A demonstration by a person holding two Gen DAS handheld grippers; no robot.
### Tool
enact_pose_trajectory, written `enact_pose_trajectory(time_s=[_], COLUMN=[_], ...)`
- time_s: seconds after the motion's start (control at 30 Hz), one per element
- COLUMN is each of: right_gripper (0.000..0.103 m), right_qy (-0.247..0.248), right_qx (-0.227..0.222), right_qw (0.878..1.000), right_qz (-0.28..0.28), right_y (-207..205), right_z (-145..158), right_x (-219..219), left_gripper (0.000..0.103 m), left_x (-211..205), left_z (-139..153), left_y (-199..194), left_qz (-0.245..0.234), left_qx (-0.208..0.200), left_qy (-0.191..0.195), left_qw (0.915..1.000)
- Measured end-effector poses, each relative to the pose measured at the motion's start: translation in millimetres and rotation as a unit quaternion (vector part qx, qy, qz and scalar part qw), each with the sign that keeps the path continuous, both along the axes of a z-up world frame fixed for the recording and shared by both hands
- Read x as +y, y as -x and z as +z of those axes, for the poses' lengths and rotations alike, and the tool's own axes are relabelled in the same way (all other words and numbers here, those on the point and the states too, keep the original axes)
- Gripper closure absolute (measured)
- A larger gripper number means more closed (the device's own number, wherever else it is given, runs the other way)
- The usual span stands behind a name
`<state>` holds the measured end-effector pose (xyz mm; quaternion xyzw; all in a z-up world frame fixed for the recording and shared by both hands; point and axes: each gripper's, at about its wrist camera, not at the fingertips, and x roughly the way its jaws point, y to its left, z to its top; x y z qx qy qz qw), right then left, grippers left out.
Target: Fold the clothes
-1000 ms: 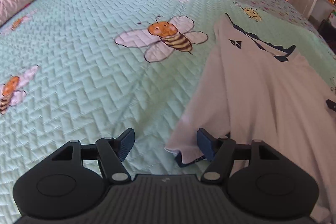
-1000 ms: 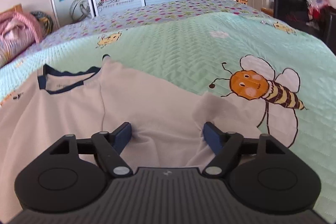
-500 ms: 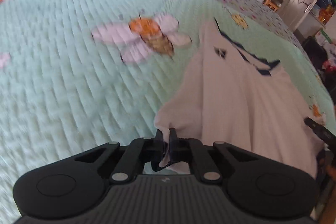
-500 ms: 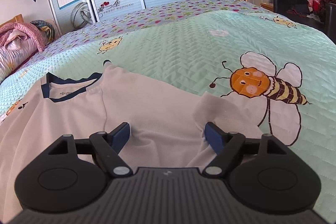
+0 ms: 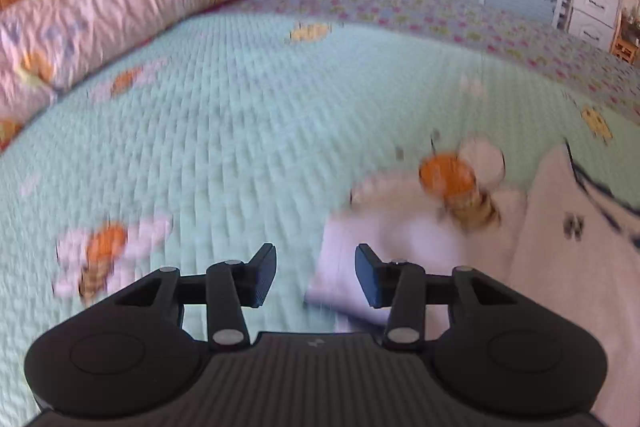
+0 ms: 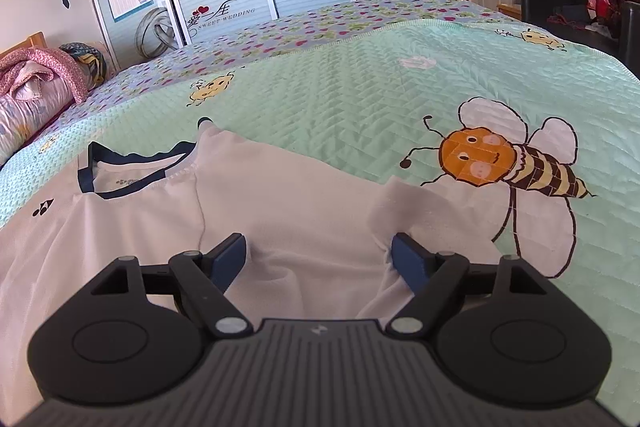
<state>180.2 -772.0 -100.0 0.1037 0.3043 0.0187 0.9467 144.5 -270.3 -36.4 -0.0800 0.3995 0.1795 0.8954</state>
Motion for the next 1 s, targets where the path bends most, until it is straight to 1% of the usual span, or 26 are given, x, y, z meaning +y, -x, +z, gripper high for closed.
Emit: enact_pose_trajectory(time_s=[0.07, 0.13, 0.17, 0.23, 0.33, 0.4, 0.47, 0.57, 0.6, 0.67, 0.73, 0.77, 0.8, 0.87, 0.9, 0.93, 1.0], right_gripper=[0.022, 0.022, 0.022, 0.020, 0.018, 0.015, 0.015, 0.015, 0.015, 0.017, 0.017, 0.016, 0.016, 0.016, 0.016, 0.016, 0.016], right_qy=[0.003, 0.004, 0.004, 0.007, 0.028, 0.045, 0.041, 0.007, 0.002, 0.013, 0.033, 0.024, 0.001, -0.061, -0.079, -0.093, -0.092], right_qx=[0.000, 0.001, 0.001, 0.001, 0.000, -0.004, -0.010, -0.016, -0.011, 0.019, 0.033, 0.027, 0.021, 0.013, 0.008, 0.005, 0.017], right_qw=[1.000, 1.000, 1.000, 1.000, 1.000, 0.999, 0.999, 1.000, 1.000, 1.000, 0.999, 0.999, 1.000, 0.998, 0.997, 0.995, 0.995], right_qz=[0.001, 0.001, 0.001, 0.002, 0.005, 0.008, 0.007, 0.004, 0.002, -0.004, -0.003, -0.002, 0.001, 0.014, 0.022, 0.029, 0.030], right_y=[-0.1, 0.0, 0.1, -0.2, -0.5, 0.2, 2.3, 5.3, 8.5, 25.3, 64.9, 93.1, 123.4, 183.9, 210.8, 237.0, 277.3], right_z=[-0.1, -0.1, -0.1, -0.4, -2.5, -5.4, -6.9, -6.3, -3.9, 7.7, 28.2, 38.4, 47.4, 60.5, 64.1, 67.1, 67.4], right_x=[1.2, 1.4, 1.4, 2.4, 9.2, 14.7, 13.4, 3.5, 2.5, 7.0, 19.1, 23.2, 25.5, 30.4, 35.6, 41.2, 54.5], left_gripper=[0.057, 0.056, 0.055, 0.048, 0.047, 0.047, 0.046, 0.046, 0.046, 0.045, 0.046, 0.046, 0.046, 0.045, 0.045, 0.046, 0.045], left_x=[-2.2, -4.4, -6.5, -12.5, -15.2, -18.5, -23.2, -37.3, -41.8, -47.2, -46.6, -45.8, -44.9, -46.0, -48.3, -51.9, -60.8], left_z=[-13.1, -23.3, -25.7, -21.8, -18.7, -20.9, -22.1, -24.7, -24.5, -17.7, -9.6, -6.3, -4.1, -4.4, -6.3, -8.3, -8.9], left_y=[27.5, 54.0, 66.0, 84.9, 109.9, 128.2, 148.9, 174.4, 181.7, 195.0, 208.7, 215.8, 222.9, 234.6, 239.4, 244.2, 255.2], left_qz=[-0.018, -0.035, -0.044, -0.066, -0.080, -0.087, -0.106, -0.135, -0.145, -0.164, -0.172, -0.177, -0.183, -0.195, -0.204, -0.213, -0.229], left_qx=[0.010, 0.016, 0.017, 0.014, 0.018, 0.034, 0.037, 0.047, 0.048, 0.034, 0.015, 0.006, 0.000, -0.003, 0.001, 0.005, 0.000], left_qy=[0.057, 0.115, 0.135, 0.147, 0.174, 0.194, 0.205, 0.181, 0.171, 0.154, 0.133, 0.124, 0.114, 0.099, 0.093, 0.085, 0.064], left_qw=[0.9982, 0.9927, 0.9898, 0.9868, 0.9814, 0.9765, 0.9722, 0.9731, 0.9734, 0.9739, 0.9760, 0.9764, 0.9765, 0.9758, 0.9746, 0.9732, 0.9713])
